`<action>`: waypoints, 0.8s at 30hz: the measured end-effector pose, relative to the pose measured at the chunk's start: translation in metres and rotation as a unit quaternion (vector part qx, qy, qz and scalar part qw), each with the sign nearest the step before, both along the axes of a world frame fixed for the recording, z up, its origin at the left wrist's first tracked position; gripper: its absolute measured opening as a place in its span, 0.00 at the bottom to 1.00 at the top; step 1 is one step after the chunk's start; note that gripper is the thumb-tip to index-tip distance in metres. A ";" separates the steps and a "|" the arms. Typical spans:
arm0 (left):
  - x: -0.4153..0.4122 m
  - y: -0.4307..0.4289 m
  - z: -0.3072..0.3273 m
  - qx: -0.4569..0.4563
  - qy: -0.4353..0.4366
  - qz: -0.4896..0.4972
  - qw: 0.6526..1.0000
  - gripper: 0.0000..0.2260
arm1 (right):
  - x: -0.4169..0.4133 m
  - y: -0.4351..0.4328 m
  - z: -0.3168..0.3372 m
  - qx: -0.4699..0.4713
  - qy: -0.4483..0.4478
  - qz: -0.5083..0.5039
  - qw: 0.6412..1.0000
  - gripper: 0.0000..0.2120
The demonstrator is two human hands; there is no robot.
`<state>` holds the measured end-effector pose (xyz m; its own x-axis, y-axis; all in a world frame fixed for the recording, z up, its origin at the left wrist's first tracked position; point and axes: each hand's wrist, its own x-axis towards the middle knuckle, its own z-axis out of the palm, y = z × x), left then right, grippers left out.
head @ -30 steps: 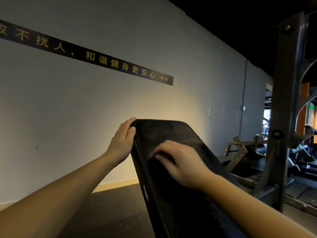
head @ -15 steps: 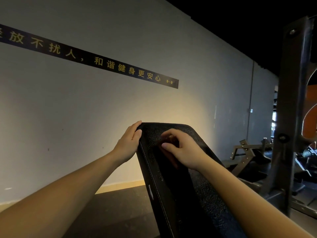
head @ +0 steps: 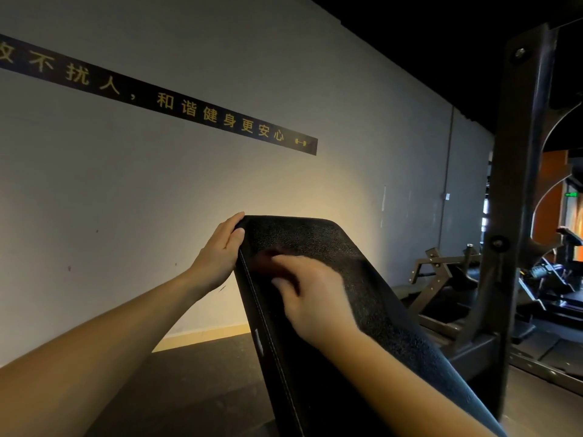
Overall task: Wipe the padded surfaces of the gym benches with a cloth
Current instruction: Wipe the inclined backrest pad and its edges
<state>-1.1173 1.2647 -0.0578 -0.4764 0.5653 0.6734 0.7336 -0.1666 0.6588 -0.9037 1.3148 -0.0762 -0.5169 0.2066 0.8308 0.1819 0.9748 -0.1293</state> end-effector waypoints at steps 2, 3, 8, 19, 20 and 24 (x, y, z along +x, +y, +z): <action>0.000 0.000 0.001 0.001 0.000 0.000 1.000 0.20 | 0.004 -0.003 -0.007 0.062 -0.037 0.043 0.996 0.16; -0.002 -0.001 0.001 -0.001 0.000 -0.002 1.000 0.20 | 0.007 0.003 -0.007 0.083 -0.052 0.046 0.994 0.16; 0.001 -0.003 0.003 -0.018 -0.006 -0.013 1.000 0.21 | 0.025 0.100 0.016 -0.073 -0.026 -0.173 0.982 0.15; -0.004 -0.005 0.003 -0.008 -0.014 -0.030 0.999 0.21 | -0.034 0.029 0.028 0.043 -0.038 0.021 0.998 0.15; -0.002 -0.005 0.003 -0.013 -0.016 -0.034 0.999 0.21 | -0.033 0.053 0.034 0.013 -0.029 -0.030 0.999 0.14; 0.006 -0.005 0.001 -0.007 -0.029 -0.046 0.999 0.21 | -0.032 0.122 0.065 -0.208 0.036 -0.211 0.954 0.12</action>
<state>-1.1108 1.2596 -0.0564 -0.4607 0.6174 0.6376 0.6761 -0.2213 0.7028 -0.9362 1.4369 -0.0114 -0.2593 0.7035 0.6617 0.5234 0.6781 -0.5159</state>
